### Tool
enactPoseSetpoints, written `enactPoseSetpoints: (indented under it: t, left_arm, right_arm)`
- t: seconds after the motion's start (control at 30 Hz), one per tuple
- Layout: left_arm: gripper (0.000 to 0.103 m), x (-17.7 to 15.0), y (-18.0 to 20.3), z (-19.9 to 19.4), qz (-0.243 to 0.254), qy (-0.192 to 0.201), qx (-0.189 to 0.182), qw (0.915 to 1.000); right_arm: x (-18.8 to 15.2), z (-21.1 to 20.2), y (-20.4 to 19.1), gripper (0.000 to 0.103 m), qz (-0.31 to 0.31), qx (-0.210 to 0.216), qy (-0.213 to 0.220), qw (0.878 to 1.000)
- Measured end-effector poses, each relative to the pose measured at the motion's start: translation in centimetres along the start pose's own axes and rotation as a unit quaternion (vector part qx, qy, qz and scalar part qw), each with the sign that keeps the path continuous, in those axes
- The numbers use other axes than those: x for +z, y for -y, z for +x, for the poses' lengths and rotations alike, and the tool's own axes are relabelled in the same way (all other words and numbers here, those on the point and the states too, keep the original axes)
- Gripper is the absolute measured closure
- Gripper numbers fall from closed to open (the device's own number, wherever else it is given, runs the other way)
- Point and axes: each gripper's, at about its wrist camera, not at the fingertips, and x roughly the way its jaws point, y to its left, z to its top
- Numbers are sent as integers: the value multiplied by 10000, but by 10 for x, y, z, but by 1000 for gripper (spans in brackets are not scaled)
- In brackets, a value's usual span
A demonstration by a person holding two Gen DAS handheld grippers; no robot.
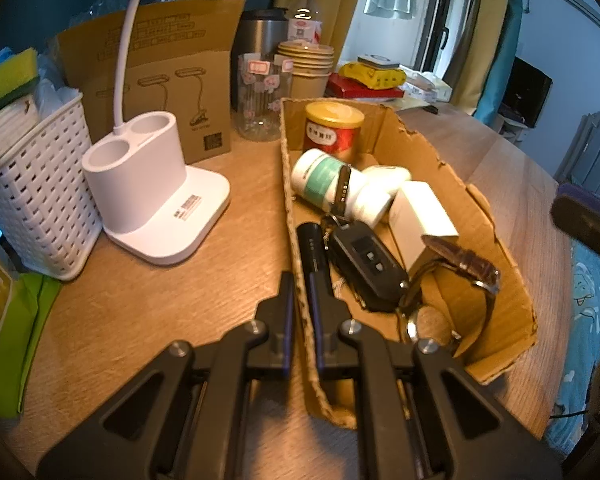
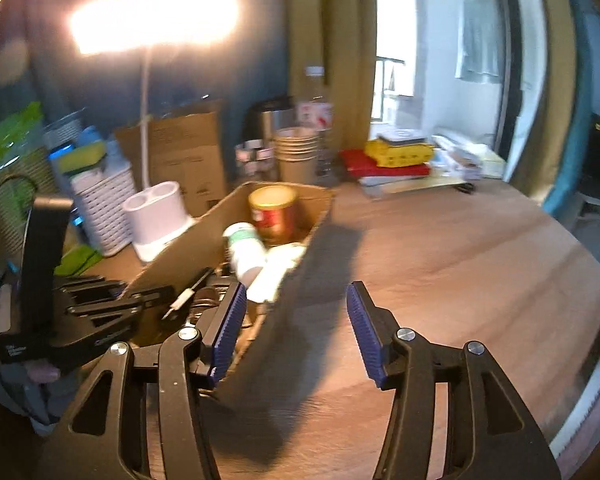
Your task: Organize rigid objects
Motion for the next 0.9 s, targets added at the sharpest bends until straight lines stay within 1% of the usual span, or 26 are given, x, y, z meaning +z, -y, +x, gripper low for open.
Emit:
enactPoseSetpoints:
  t: [0.13, 0.33, 0.43, 0.47, 0.6, 0.63, 0.67, 0.7, 0.77, 0.87, 0.9]
  left_arm:
    - [94, -1, 1, -1, -10, -3, -4, 10000]
    - [94, 0, 3, -1, 51, 31, 5, 10000]
    - [92, 1, 6, -9, 98, 170, 35, 9998]
    - [90, 3, 7, -13, 133, 269, 75, 9995]
    - [76, 8, 14, -34, 212, 621, 111, 9978]
    - [75, 10, 16, -41, 255, 744, 118, 9968]
    - [64, 11, 18, -47, 294, 843, 107, 9959]
    - [42, 13, 20, -54, 323, 934, 58, 9951]
    - [27, 16, 23, -71, 334, 1180, -91, 9924]
    - [26, 21, 30, -92, 430, 1417, -170, 9888]
    - [24, 23, 33, -99, 452, 1472, -187, 9879]
  right_arm:
    - [1, -13, 10, 47, 75, -212, 57, 9997]
    - [3, -31, 22, 47, 222, -400, 148, 9988]
    - [5, -40, 29, 47, 298, -500, 212, 9981]
    - [7, -42, 31, 47, 324, -528, 236, 9978]
    - [10, -54, 33, 47, 347, -631, 328, 9969]
    - [11, -57, 34, 47, 352, -654, 353, 9966]
    - [12, -60, 34, 47, 351, -675, 373, 9964]
    - [13, -63, 34, 47, 349, -694, 397, 9962]
    - [14, -71, 35, 46, 364, -730, 448, 9957]
    - [16, -83, 36, 44, 398, -759, 524, 9949]
    - [17, -87, 36, 43, 402, -768, 554, 9947]
